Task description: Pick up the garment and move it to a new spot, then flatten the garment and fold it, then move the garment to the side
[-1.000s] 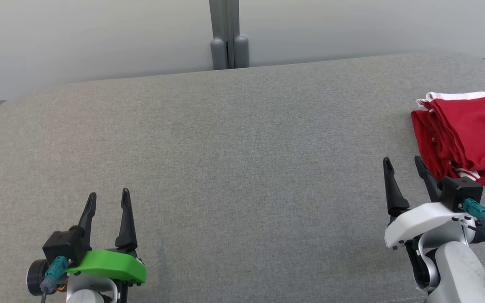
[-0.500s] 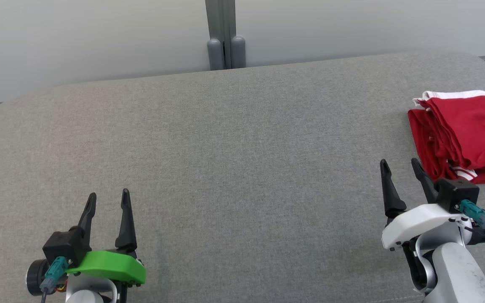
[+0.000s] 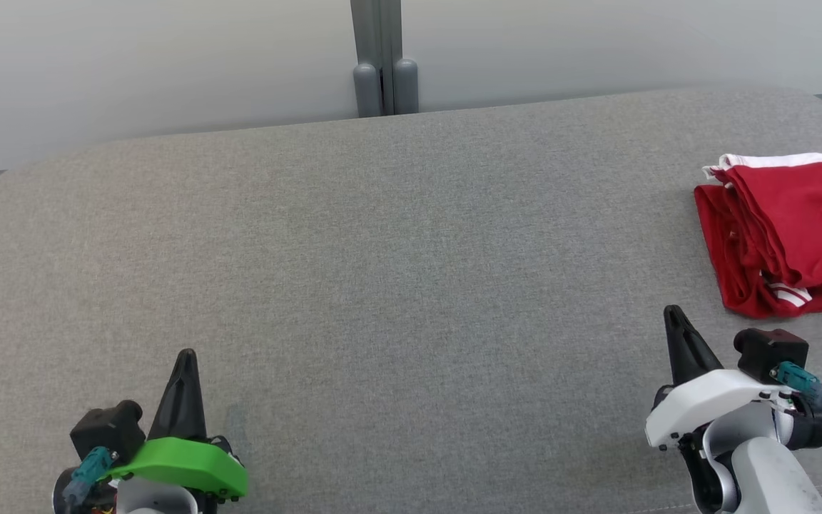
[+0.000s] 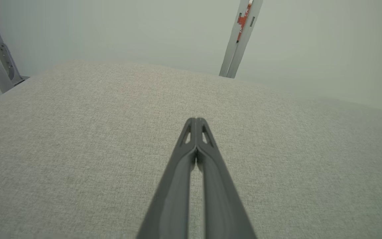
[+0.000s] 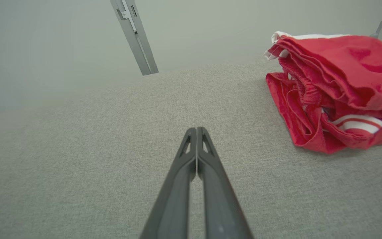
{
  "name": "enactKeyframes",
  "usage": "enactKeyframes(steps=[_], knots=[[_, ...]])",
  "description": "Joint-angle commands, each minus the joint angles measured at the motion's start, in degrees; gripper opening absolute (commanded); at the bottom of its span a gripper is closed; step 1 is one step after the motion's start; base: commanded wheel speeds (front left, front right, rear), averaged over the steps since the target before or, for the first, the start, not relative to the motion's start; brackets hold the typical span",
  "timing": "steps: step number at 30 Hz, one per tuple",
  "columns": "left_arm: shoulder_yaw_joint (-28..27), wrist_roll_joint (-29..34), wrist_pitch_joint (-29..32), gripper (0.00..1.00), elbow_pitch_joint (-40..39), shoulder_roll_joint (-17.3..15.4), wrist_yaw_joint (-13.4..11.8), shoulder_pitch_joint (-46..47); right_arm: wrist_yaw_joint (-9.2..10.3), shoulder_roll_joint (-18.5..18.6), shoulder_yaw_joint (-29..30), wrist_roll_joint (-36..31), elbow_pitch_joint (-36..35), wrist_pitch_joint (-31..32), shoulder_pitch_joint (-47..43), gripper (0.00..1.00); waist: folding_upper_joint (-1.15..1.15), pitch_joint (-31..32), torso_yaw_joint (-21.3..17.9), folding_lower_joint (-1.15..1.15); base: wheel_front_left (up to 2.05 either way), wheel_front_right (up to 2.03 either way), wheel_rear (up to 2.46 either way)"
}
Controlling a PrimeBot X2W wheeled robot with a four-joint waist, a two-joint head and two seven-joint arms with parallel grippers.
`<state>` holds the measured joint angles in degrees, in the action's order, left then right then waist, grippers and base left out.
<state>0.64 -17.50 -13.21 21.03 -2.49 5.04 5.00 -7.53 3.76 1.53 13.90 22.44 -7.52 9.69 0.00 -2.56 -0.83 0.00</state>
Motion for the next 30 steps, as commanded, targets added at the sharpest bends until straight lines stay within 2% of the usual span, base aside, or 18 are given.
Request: enactKeyframes(steps=[1, 30], knots=[[-0.5, -2.5, 0.5, 0.0, -0.9, -0.2, 0.2, 0.9, 0.0, 0.1, 0.5, 2.7, -1.1, 0.5, 1.1, 0.0, 0.0, 0.0, 0.0, 0.0, 0.0, 0.0, 0.0], [-2.7, -28.5, 7.2, 0.0, -3.5, -0.3, 1.1, 0.9, 0.02, -0.2, 1.8, 29.8, -4.2, 5.1, -0.8, 0.0, 0.0, 0.6, 0.2, 0.0, 0.0, 0.0, 0.0]])
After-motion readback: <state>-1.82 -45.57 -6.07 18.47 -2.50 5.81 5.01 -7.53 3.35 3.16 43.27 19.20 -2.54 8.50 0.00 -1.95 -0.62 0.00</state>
